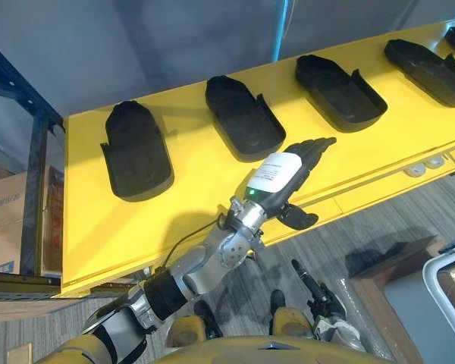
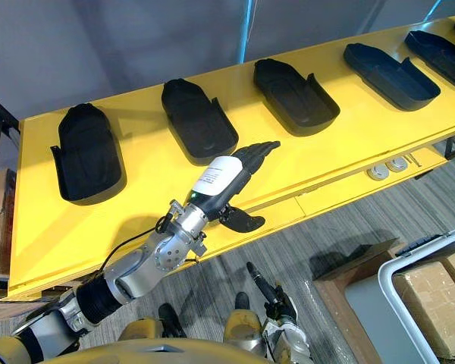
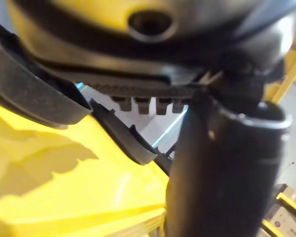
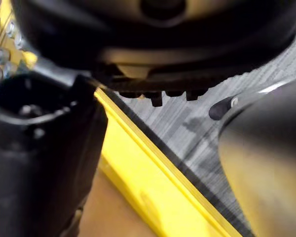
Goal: Walk over and take three plastic housings, then place them on the shelf
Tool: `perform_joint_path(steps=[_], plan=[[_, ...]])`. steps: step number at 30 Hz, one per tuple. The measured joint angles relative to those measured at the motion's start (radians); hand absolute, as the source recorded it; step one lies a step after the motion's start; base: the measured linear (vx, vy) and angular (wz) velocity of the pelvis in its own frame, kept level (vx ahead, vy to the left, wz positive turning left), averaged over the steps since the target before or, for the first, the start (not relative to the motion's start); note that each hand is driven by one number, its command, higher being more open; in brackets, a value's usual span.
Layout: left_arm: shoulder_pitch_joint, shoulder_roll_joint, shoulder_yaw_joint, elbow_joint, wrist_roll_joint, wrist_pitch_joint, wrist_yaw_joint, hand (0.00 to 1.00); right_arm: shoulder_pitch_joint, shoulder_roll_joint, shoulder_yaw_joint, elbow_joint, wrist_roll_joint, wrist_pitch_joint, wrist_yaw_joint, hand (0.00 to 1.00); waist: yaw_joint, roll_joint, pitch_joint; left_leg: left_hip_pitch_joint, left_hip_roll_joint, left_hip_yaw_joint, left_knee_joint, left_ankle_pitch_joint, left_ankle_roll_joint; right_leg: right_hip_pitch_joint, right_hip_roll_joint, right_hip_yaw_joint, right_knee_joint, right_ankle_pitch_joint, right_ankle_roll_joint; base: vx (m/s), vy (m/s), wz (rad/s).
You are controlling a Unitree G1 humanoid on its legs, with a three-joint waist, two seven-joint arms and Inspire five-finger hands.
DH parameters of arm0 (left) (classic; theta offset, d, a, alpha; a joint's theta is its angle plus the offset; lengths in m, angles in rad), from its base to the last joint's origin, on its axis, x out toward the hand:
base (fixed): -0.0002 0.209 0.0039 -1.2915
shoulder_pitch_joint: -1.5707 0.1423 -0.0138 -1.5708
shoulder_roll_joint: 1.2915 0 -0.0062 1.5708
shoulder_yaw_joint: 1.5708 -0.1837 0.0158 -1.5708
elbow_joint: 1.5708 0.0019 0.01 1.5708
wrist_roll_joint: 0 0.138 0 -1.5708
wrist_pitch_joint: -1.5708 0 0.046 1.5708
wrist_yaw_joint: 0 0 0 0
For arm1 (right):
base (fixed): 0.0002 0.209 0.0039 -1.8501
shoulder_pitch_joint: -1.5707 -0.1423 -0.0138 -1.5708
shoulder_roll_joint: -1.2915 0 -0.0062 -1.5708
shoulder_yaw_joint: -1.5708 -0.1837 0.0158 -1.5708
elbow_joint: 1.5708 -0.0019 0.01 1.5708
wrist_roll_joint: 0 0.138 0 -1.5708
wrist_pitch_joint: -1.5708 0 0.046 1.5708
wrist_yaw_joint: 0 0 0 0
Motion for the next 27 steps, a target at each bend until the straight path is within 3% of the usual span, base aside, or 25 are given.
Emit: perform_joint_path(steps=[8, 21, 27], plan=[[-0.031, 0.001, 0.001, 0.066, -0.009, 0.062, 0.037, 1.0, 0.018, -0.011, 0.0, 0.001, 0.0, 0.0, 0.003, 1.0, -0.007, 0.001, 0.0, 0.0, 0.0, 0.003, 0.003, -0.001, 0.001, -0.003, 0.0, 0.001, 0.003, 0.0, 0.0, 0.0, 0.0, 0.0], [-0.032, -0.002, 0.026, 0.066, -0.048, 0.065, 0.201, 1.0, 0.038, -0.022, 0.003, 0.01, 0.0, 0.017, 0.011, 1.0, -0.011, 0.004, -0.002, -0.001, 0.0, 0.009, 0.012, -0.002, 0.002, -0.016, 0.0, 0.011, 0.02, -0.001, 0.0, -0.01, 0.006, -0.01], [-0.032, -0.011, 0.081, 0.066, -0.089, 0.079, 0.21, 1.0, 0.04, -0.024, 0.003, 0.01, 0.0, 0.02, 0.016, 1.0, -0.01, 0.007, -0.004, -0.014, 0.008, 0.007, 0.045, -0.023, 0.008, -0.018, 0.0, 0.011, 0.024, -0.001, 0.001, -0.04, 0.026, 0.0]])
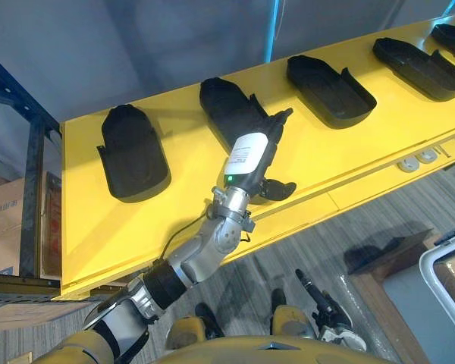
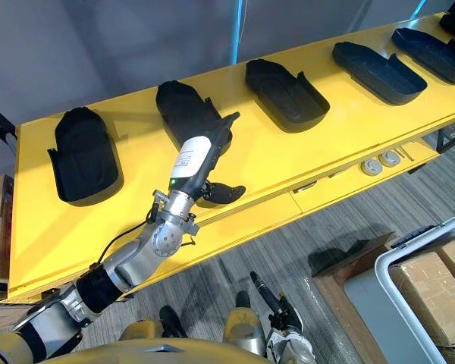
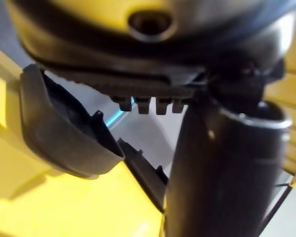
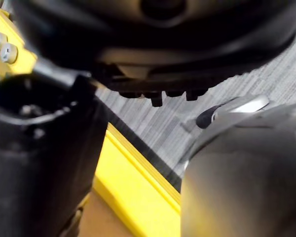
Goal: Walk over and take three plastic housings, then place them on the shelf
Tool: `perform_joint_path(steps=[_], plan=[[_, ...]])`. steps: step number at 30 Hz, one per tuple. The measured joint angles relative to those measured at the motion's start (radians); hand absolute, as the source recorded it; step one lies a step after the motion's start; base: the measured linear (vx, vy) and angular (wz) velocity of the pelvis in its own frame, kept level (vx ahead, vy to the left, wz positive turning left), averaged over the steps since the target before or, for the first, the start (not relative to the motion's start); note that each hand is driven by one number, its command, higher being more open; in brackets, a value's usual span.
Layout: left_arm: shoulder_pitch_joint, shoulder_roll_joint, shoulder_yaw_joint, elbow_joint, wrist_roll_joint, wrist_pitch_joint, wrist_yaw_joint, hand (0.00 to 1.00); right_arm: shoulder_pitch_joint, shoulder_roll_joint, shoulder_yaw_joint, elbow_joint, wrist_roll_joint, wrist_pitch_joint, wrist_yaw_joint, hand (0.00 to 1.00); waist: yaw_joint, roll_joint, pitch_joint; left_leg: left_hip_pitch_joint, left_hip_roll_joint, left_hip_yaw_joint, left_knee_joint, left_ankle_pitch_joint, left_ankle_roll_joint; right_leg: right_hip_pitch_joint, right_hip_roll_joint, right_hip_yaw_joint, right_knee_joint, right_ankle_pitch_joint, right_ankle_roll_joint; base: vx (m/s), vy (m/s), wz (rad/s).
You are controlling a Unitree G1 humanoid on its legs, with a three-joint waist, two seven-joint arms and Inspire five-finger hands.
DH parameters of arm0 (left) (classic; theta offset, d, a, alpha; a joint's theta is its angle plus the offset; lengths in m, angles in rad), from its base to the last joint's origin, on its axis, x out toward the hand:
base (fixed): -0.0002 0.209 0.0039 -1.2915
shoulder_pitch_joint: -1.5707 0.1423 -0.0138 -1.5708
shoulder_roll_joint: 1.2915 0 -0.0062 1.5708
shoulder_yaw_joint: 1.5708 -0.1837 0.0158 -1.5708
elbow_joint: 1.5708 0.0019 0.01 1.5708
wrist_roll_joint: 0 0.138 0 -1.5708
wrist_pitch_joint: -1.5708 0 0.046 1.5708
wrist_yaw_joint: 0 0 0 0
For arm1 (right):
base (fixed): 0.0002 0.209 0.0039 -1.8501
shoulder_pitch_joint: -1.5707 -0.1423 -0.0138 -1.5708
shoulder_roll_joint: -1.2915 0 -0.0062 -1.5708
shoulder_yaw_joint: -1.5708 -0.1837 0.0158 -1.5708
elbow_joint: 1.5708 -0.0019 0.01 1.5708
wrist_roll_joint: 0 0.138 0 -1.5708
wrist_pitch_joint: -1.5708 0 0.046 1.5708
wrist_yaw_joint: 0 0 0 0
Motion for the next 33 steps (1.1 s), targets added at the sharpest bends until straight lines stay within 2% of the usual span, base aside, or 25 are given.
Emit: perform_joint_path(steps=[6, 12, 18, 25, 33], plan=[[0.0, -0.003, 0.001, 0.006, -0.045, 0.041, -0.065, 1.0, 0.003, 0.0, 0.0, 0.0, 0.0, 0.001, 0.003, 1.0, 0.0, 0.0, 0.0, -0.007, 0.002, 0.001, 0.018, -0.008, 0.002, 0.0, -0.001, 0.002, 0.0, 0.002, 0.003, 0.0, 0.006, 0.0], [-0.01, -0.007, 0.001, 0.048, -0.081, 0.043, -0.142, 1.0, 0.008, -0.001, -0.001, 0.0, -0.001, 0.005, 0.003, 1.0, -0.008, 0.003, -0.002, -0.007, 0.006, 0.001, 0.023, -0.009, 0.001, 0.0, 0.0, 0.002, 0.0, 0.002, 0.003, 0.0, 0.0, 0.0], [-0.072, 0.003, -0.011, 0.075, -0.08, 0.042, -0.23, 1.0, 0.014, -0.008, -0.003, 0.002, -0.002, 0.017, 0.004, 1.0, -0.015, 0.018, -0.011, -0.005, 0.005, 0.003, 0.02, -0.01, 0.002, 0.0, -0.001, 0.003, -0.002, 0.003, 0.004, -0.02, 0.01, 0.0], [-0.088, 0.013, -0.022, 0.075, -0.081, 0.042, -0.258, 1.0, 0.032, -0.009, -0.01, 0.011, -0.003, 0.021, 0.006, 1.0, -0.021, 0.039, -0.024, 0.0, 0.003, 0.013, 0.011, -0.008, 0.002, 0.002, -0.001, 0.008, -0.007, 0.004, 0.005, 0.01, 0.008, -0.02], [-0.091, 0.038, -0.036, 0.075, -0.081, 0.042, -0.271, 1.0, 0.034, -0.009, -0.014, 0.013, -0.005, 0.02, 0.006, 1.0, -0.022, 0.042, -0.026, 0.019, -0.005, 0.016, -0.009, -0.002, 0.001, 0.007, -0.003, 0.012, -0.008, 0.004, 0.005, -0.01, 0.004, -0.01]])
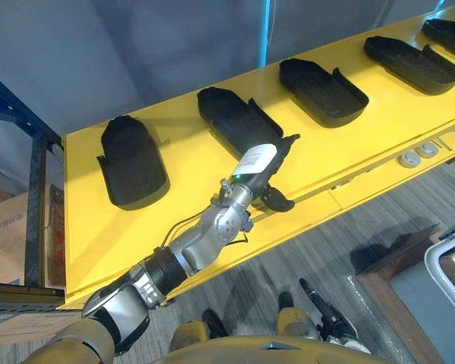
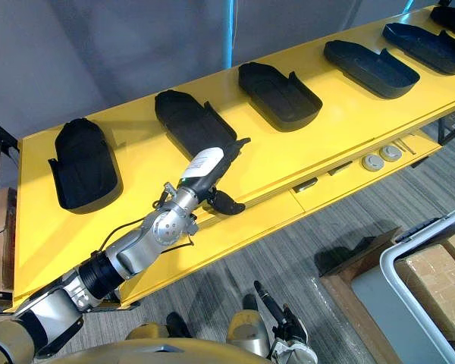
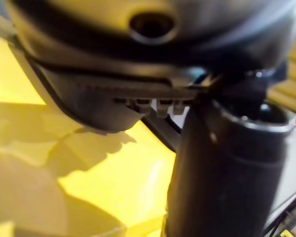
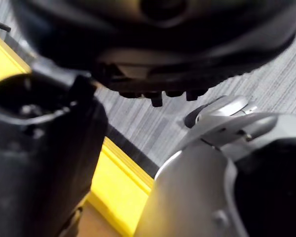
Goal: Walk over and take three plastic housings, then place them on the shelf
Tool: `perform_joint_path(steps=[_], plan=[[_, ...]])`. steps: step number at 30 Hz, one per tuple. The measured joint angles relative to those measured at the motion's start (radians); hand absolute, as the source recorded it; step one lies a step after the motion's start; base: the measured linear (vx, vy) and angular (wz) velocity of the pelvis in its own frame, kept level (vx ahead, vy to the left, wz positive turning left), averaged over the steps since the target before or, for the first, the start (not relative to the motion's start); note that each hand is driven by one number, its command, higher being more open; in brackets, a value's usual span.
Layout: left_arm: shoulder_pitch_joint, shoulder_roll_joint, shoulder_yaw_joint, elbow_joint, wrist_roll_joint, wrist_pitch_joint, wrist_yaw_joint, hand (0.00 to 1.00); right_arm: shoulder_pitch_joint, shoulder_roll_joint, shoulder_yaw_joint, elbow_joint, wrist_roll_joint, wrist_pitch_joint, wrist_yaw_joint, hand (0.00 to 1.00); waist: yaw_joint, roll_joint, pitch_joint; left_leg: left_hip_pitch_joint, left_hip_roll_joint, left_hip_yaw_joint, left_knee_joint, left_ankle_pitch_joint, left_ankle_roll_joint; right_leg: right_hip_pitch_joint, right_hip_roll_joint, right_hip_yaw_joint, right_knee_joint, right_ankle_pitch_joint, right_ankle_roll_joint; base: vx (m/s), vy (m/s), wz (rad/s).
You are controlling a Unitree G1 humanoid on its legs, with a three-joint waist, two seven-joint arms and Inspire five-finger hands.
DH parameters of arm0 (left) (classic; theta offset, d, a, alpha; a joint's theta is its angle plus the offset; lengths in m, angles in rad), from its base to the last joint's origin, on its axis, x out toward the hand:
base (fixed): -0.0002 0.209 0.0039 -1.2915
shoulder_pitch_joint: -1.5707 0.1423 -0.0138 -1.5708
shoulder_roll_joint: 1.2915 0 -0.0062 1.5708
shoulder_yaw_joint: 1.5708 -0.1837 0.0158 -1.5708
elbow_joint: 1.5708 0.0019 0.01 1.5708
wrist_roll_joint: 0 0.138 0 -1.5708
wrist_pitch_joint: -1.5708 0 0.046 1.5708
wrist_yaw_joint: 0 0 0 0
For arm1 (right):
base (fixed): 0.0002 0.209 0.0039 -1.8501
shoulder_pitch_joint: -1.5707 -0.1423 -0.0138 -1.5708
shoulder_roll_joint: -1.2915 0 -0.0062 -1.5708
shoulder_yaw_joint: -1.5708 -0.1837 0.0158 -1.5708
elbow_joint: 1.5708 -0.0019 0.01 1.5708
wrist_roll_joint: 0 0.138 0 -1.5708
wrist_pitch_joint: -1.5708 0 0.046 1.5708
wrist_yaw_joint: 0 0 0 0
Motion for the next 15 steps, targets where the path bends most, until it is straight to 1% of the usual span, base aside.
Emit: perform_joint_path(steps=[5, 8, 10, 11, 14, 15], plan=[[-0.003, 0.006, 0.0, -0.001, -0.003, 0.001, 0.011, 1.0, 0.001, 0.0, -0.01, 0.0, -0.001, -0.004, -0.005, 1.0, 0.0, 0.001, -0.001, 0.0, -0.007, 0.001, -0.012, 0.006, 0.002, -0.005, -0.003, 0.0, 0.0, 0.001, 0.002, 0.0, 0.0, 0.0], [-0.002, 0.01, 0.0, 0.0, -0.042, 0.007, 0.062, 1.0, 0.003, 0.002, -0.013, 0.0, 0.001, -0.026, -0.024, 1.0, 0.0, 0.001, 0.0, 0.0, -0.007, 0.001, -0.012, 0.01, 0.002, -0.002, -0.003, 0.0, 0.0, 0.002, 0.002, 0.0, 0.0, 0.0], [0.003, 0.013, 0.008, 0.0, -0.075, 0.002, 0.144, 1.0, 0.005, 0.007, -0.015, 0.0, 0.004, -0.064, -0.051, 1.0, 0.0, 0.0, 0.0, -0.001, -0.006, 0.0, -0.012, 0.01, 0.003, -0.001, -0.002, 0.0, 0.0, 0.002, 0.002, 0.0, 0.0, 0.0], [0.011, 0.011, 0.027, -0.001, -0.077, -0.013, 0.202, 1.0, 0.005, 0.012, -0.016, -0.001, 0.005, -0.088, -0.068, 1.0, 0.0, -0.001, 0.0, -0.001, -0.006, 0.0, -0.012, 0.01, 0.003, 0.0, -0.001, 0.0, 0.0, 0.002, 0.002, 0.0, 0.0, 0.0], [0.037, -0.008, 0.115, -0.023, -0.08, -0.083, 0.328, 1.0, 0.017, 0.025, -0.016, -0.011, 0.025, -0.138, -0.097, 1.0, 0.0, -0.009, 0.003, 0.005, -0.004, -0.011, -0.008, 0.009, 0.002, 0.015, 0.001, -0.007, -0.003, 0.002, 0.002, 0.0, 0.007, 0.07], [0.047, -0.007, 0.136, -0.041, -0.08, -0.098, 0.353, 1.0, 0.021, 0.029, -0.016, -0.017, 0.027, -0.144, -0.1, 1.0, 0.0, -0.012, 0.003, 0.007, -0.003, -0.012, -0.007, 0.008, 0.001, 0.019, 0.002, -0.007, -0.004, 0.002, 0.002, -0.01, 0.005, 0.06]])
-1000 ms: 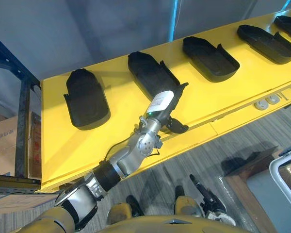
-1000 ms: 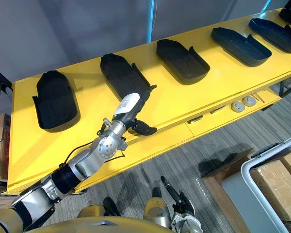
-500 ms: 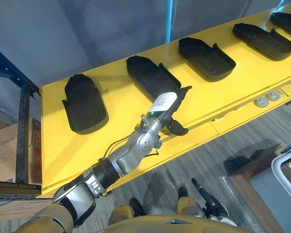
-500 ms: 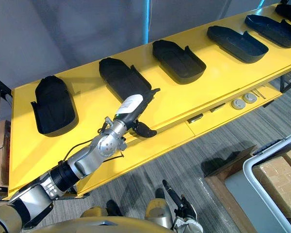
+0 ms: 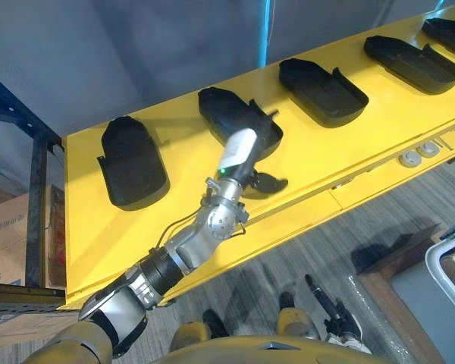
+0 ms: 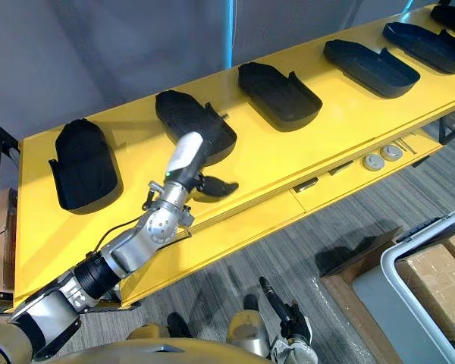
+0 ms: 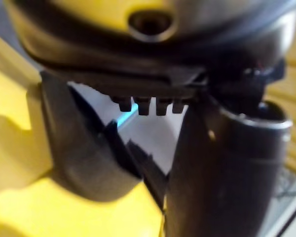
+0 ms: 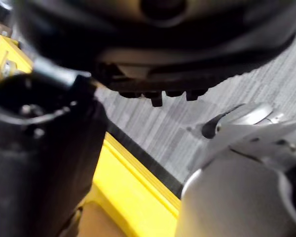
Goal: Walk over and take three plastic housings, then place them on the shelf
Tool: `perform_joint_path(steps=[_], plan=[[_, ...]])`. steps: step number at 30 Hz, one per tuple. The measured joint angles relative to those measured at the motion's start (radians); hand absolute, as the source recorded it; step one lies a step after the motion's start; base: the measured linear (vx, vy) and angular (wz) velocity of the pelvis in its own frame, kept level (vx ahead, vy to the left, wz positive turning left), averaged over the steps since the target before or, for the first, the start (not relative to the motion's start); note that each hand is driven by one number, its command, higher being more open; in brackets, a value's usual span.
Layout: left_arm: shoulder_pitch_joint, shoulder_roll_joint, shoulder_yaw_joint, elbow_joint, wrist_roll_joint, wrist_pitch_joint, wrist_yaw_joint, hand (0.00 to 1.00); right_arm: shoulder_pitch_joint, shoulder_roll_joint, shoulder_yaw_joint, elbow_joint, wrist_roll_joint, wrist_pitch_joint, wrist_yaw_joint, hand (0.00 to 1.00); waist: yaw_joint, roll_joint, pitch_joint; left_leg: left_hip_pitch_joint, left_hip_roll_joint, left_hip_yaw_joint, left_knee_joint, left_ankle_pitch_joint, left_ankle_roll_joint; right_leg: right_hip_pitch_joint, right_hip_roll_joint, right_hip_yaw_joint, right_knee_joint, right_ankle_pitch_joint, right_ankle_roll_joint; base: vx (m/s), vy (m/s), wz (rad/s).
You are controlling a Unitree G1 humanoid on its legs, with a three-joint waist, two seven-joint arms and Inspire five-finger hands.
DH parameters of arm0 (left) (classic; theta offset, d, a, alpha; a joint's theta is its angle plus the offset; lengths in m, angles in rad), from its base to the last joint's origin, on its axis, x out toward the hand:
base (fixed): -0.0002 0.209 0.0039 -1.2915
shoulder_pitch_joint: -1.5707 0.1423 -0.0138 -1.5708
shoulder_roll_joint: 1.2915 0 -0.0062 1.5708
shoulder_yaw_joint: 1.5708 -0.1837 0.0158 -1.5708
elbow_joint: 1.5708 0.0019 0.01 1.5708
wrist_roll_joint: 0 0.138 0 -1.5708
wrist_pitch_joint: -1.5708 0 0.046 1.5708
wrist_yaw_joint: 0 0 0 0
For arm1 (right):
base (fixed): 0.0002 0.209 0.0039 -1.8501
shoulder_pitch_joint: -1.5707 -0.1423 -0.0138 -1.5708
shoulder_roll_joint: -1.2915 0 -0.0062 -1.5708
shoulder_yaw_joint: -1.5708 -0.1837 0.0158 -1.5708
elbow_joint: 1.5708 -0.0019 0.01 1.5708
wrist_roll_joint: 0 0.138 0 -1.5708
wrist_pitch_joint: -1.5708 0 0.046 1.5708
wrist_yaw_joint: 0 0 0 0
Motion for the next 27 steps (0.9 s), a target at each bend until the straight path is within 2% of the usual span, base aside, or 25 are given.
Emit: perform_joint_path(steps=[2, 4, 6, 8, 12, 16, 17, 19, 22, 24, 27], plan=[[0.039, -0.003, 0.06, -0.091, 0.002, -0.078, 0.096, 1.0, 0.026, 0.02, 0.005, -0.025, 0.019, -0.026, -0.015, 1.0, 0.003, -0.016, 0.001, 0.01, 0.009, -0.004, 0.013, -0.011, -0.005, 0.024, 0.005, -0.003, -0.012, 0.0, 0.0, 0.0, 0.0, 0.0], [0.051, -0.01, 0.081, -0.162, 0.004, -0.132, 0.144, 1.0, 0.042, 0.027, 0.02, -0.038, 0.018, -0.039, -0.022, 1.0, 0.01, -0.033, -0.001, 0.011, 0.016, -0.004, 0.026, -0.022, -0.007, 0.028, 0.008, -0.003, -0.015, 0.0, -0.001, -0.02, 0.006, -0.02], [0.052, -0.036, 0.091, -0.209, 0.001, -0.17, 0.164, 1.0, 0.058, 0.033, 0.036, -0.054, 0.016, -0.058, -0.042, 1.0, 0.017, -0.048, -0.011, 0.01, 0.018, -0.004, 0.032, -0.033, -0.01, 0.029, 0.008, -0.003, -0.015, -0.001, -0.001, -0.02, 0.008, -0.02], [0.056, -0.065, 0.091, -0.25, -0.022, -0.206, 0.179, 1.0, 0.068, 0.046, 0.067, -0.081, 0.013, -0.094, -0.104, 1.0, 0.019, -0.064, -0.021, 0.009, 0.021, -0.004, 0.048, -0.044, -0.006, 0.04, 0.007, -0.003, -0.018, -0.001, -0.001, 0.01, 0.016, -0.01], [0.119, -0.112, 0.12, -0.32, -0.07, -0.242, 0.232, 1.0, 0.1, 0.066, 0.118, -0.223, -0.051, -0.117, -0.241, 1.0, 0.017, -0.065, -0.029, 0.007, 0.034, -0.003, 0.082, -0.064, -0.005, 0.049, 0.011, -0.002, -0.017, 0.0, 0.0, 0.01, 0.029, -0.03], [0.277, -0.136, 0.248, -0.457, -0.073, -0.301, 0.307, 1.0, 0.196, 0.073, 0.171, -0.573, -0.257, -0.111, -0.426, 1.0, 0.016, -0.057, -0.036, 0.008, 0.038, -0.015, 0.084, -0.068, -0.007, 0.06, 0.016, -0.016, -0.018, 0.0, 0.0, 0.0, -0.003, 0.06], [0.301, -0.139, 0.269, -0.484, -0.073, -0.311, 0.312, 1.0, 0.213, 0.073, 0.178, -0.639, -0.29, -0.11, -0.451, 1.0, 0.017, -0.058, -0.038, 0.007, 0.039, -0.016, 0.084, -0.068, -0.008, 0.061, 0.017, -0.018, -0.018, 0.0, 0.0, -0.01, -0.011, 0.08], [0.391, -0.138, 0.339, -0.58, -0.074, -0.37, 0.306, 1.0, 0.281, 0.07, 0.186, -0.9, -0.392, -0.101, -0.516, 1.0, 0.029, -0.066, -0.048, 0.007, 0.044, -0.02, 0.084, -0.076, -0.01, 0.062, 0.02, -0.024, -0.018, 0.0, -0.001, -0.01, -0.01, 0.05], [0.495, -0.134, 0.4, -0.653, -0.086, -0.441, 0.263, 1.0, 0.31, 0.063, 0.16, -1.15, -0.456, -0.11, -0.533, 1.0, 0.031, -0.09, -0.067, 0.009, 0.045, -0.022, 0.084, -0.076, -0.01, 0.067, 0.022, -0.027, -0.02, -0.001, -0.003, -0.01, -0.001, 0.03], [0.553, -0.127, 0.426, -0.658, -0.118, -0.465, 0.221, 1.0, 0.315, 0.058, 0.132, -1.252, -0.453, -0.147, -0.518, 1.0, 0.03, -0.102, -0.079, 0.011, 0.044, -0.02, 0.084, -0.076, -0.011, 0.068, 0.021, -0.025, -0.021, -0.002, -0.005, -0.01, 0.01, -0.02], [0.649, -0.115, 0.481, -0.655, -0.162, -0.48, 0.154, 1.0, 0.308, 0.038, 0.085, -1.357, -0.411, -0.219, -0.452, 1.0, 0.028, -0.108, -0.088, 0.019, 0.044, -0.013, 0.082, -0.077, -0.013, 0.064, 0.022, -0.02, -0.022, -0.005, -0.009, -0.03, 0.024, -0.08]])
